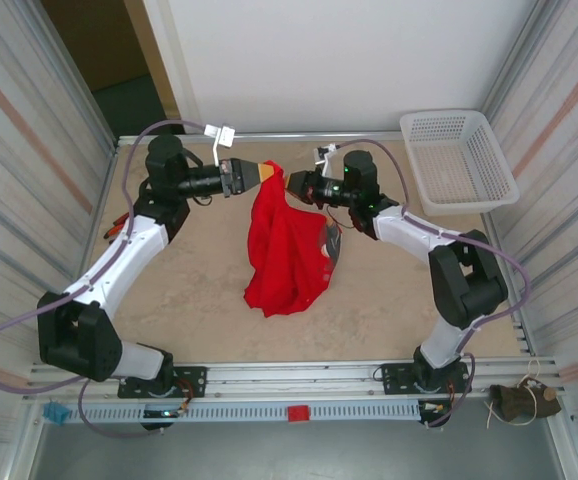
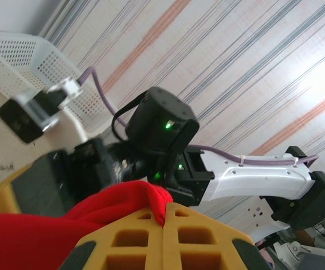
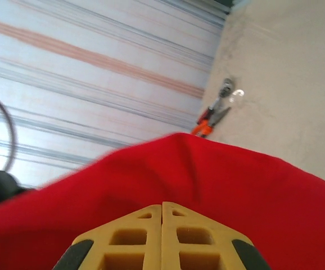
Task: Fold the inside-out t-shirt
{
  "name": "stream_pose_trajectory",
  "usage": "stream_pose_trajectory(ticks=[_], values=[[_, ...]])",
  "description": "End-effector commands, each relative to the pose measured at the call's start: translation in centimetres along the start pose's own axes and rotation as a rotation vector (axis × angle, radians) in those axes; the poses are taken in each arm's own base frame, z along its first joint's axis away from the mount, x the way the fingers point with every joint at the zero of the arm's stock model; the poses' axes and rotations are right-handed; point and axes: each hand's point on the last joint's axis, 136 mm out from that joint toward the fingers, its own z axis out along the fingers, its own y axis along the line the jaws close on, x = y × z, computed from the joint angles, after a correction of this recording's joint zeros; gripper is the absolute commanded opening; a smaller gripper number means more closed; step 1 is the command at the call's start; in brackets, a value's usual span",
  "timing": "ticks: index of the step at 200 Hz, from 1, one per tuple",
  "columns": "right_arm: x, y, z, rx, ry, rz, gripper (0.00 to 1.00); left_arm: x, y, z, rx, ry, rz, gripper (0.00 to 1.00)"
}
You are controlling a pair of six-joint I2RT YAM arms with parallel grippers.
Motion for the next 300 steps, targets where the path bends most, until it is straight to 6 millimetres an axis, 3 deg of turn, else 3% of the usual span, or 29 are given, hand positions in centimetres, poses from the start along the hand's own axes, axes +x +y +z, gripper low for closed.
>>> stream_pose_trajectory(ticks=[1,37,60,72,85,101,108,140,156,165,174,181,186,205,245,259,264,282,300], values=[[-2.4,4.2,-2.9,-0.127,-0.07,-0.045,0.0,0.1,-1.6,-0.7,0.017,-0.026,0.062,0.0],[-4.7,6.9,-8.0,-0.12,-0.205,-0.083,0.0,1.8,-0.4,-1.5,-0.024,-0.04,0.056,0.0],[-4.2,6.7,-9.0,-0.021,-0.202,-0.109,0.0,2.4,0.3,-1.8,-0.042,-0.047,0.065,0.0],[-2.9,5.8,-8.6,0.038,-0.191,-0.089,0.51,2.3,0.2,-1.7,-0.038,-0.041,0.075,0.0],[-1.2,4.7,-7.7,0.085,-0.181,-0.074,0.75,2.1,-0.1,-1.6,-0.027,-0.036,0.092,0.0],[0.9,3.8,-6.2,0.106,-0.158,-0.089,0.85,1.6,-0.6,-1.5,-0.012,-0.034,0.11,0.0],[1.7,3.6,-5.4,0.101,-0.138,-0.105,0.95,1.3,-0.8,-1.4,-0.003,-0.033,0.115,0.0],[6.5,1.7,-1.4,0.114,0.007,-0.236,1.0,-0.1,-1.5,-1.4,-0.002,-0.068,0.121,0.0],[8.7,-0.5,0.3,0.175,0.052,-0.283,1.0,-0.7,-1.8,-1.4,0.001,-0.09,0.119,0.0],[9.2,-1.9,0.9,0.224,0.061,-0.301,0.96,-1.0,-2.0,-1.4,0.007,-0.1,0.12,0.0],[9.3,-3.7,1.2,0.276,0.064,-0.299,0.79,-1.1,-2.3,-1.6,0.013,-0.109,0.122,0.0],[9.3,-5.0,1.3,0.304,0.063,-0.288,0.64,-1.1,-2.5,-1.6,0.018,-0.111,0.124,0.0],[9.0,-5.6,1.4,0.312,0.05,-0.28,0.47,-1.1,-2.6,-1.7,0.021,-0.11,0.126,0.0],[7.4,-6.5,0.9,0.334,-0.003,-0.263,0.0,-0.1,-2.9,-1.7,0.03,-0.09,0.121,0.0],[2.4,-6.1,-1.9,0.411,-0.203,-0.31,0.0,4.4,-1.5,-2.7,0.003,-0.061,0.075,0.0],[1.0,-4.8,-3.0,0.403,-0.274,-0.349,0.0,6.4,-0.6,-3.4,-0.027,-0.058,0.053,0.01],[0.8,-4.2,-3.3,0.399,-0.29,-0.368,0.0,7.3,-0.3,-3.5,-0.035,-0.054,0.038,0.06],[0.6,-2.7,-3.9,0.406,-0.303,-0.445,0.0,10.1,1.1,-4.3,-0.077,-0.039,-0.007,0.44],[1.0,-2.1,-4.3,0.423,-0.3,-0.517,0.0,11.9,2.2,-5.2,-0.146,-0.027,-0.02,0.58]])
